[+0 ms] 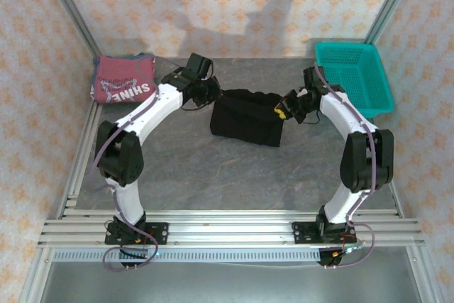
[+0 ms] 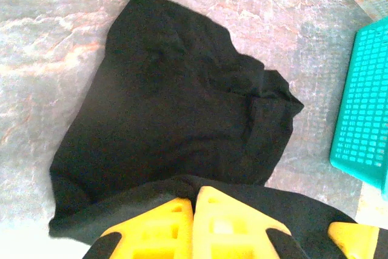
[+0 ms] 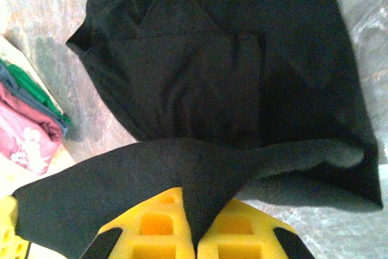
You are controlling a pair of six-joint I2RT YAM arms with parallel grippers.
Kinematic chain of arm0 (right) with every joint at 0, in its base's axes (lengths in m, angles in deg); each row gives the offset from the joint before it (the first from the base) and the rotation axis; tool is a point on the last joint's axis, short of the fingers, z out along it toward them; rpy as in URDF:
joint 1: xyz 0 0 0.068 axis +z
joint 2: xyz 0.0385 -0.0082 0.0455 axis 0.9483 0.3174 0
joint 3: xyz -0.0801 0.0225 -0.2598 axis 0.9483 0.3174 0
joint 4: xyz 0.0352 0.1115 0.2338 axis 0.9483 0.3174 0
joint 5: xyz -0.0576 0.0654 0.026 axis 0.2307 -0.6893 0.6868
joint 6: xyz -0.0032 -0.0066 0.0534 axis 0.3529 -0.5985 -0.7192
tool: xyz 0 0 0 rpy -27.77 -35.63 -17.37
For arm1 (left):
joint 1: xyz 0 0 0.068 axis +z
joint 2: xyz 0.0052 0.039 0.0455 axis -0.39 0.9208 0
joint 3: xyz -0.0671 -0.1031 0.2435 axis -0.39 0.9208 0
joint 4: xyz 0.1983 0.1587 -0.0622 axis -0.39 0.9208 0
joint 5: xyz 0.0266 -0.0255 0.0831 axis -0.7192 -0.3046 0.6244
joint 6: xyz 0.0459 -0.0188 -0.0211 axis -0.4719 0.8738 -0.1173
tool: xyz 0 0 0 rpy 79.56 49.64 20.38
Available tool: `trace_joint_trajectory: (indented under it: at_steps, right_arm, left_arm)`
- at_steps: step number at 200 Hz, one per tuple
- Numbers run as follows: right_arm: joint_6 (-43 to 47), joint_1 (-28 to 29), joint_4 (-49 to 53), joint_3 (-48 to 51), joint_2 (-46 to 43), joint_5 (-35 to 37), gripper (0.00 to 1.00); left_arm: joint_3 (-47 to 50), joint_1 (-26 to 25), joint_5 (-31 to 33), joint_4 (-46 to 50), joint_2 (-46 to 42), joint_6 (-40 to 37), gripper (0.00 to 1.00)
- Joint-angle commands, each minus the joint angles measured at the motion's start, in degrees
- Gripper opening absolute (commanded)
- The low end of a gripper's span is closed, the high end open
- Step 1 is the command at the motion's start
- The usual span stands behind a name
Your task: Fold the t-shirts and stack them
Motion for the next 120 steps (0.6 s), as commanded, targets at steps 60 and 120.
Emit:
trace_joint_trajectory:
  at_steps: [60, 120]
  right_arm:
    - [3.08, -2.93, 1.47, -17.11, 17.3, 3.2, 0.19]
    - [12.08, -3.84, 13.78, -44.98, 23.21, 9.37, 0.68]
  left_arm:
    - [-22.58, 3.7, 1.46, 6.63, 20.76, -3.47, 0.08]
    - [-43.85, 4.7, 5.3, 15.44, 23.62, -7.12, 0.66]
